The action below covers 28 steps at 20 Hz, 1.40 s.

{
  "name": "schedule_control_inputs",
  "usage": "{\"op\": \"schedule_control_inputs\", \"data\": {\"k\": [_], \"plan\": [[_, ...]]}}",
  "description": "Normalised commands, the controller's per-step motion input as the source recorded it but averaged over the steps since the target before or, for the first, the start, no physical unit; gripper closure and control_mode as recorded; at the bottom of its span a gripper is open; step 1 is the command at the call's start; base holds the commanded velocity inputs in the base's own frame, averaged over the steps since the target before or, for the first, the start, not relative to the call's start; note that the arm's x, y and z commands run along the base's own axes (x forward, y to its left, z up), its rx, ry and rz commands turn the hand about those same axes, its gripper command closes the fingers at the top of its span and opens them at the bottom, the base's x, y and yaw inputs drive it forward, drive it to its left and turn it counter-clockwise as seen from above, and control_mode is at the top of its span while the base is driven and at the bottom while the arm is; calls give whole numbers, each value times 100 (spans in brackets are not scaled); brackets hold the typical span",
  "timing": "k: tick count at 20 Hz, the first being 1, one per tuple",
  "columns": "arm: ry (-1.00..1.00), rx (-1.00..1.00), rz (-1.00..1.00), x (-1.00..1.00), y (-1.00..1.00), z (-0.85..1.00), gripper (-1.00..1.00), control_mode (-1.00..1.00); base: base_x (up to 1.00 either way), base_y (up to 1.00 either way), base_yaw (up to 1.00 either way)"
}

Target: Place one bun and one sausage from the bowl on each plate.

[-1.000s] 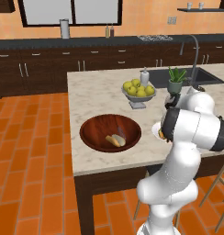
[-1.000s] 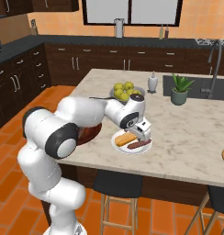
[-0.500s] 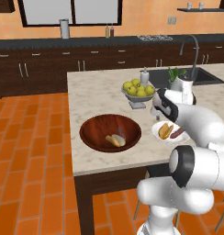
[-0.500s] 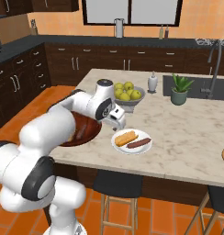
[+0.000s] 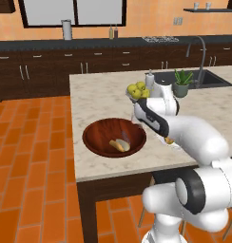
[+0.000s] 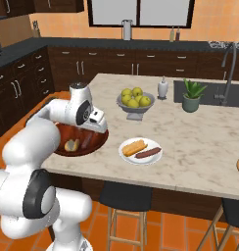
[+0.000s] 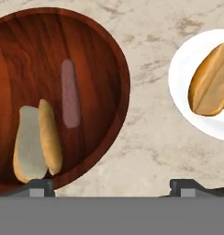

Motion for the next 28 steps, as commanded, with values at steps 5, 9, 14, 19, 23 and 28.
{"op": "schedule_control_inputs", "data": {"k": [5, 9, 14, 19, 23, 28], "plan": [[2, -8, 0, 32, 93, -11, -100, -100, 0, 0, 0], [0, -17, -2, 45, 47, -42, -100, -100, 0, 0, 0], [0, -13, -8, 55, 1, -51, -100, -100, 0, 0, 0], [0, -4, -6, 58, 0, -39, -100, -100, 0, 0, 0], [8, 0, -5, 49, 0, -28, -100, -100, 0, 0, 0], [7, 0, -4, 28, -9, -31, -100, -100, 0, 0, 0]]}}
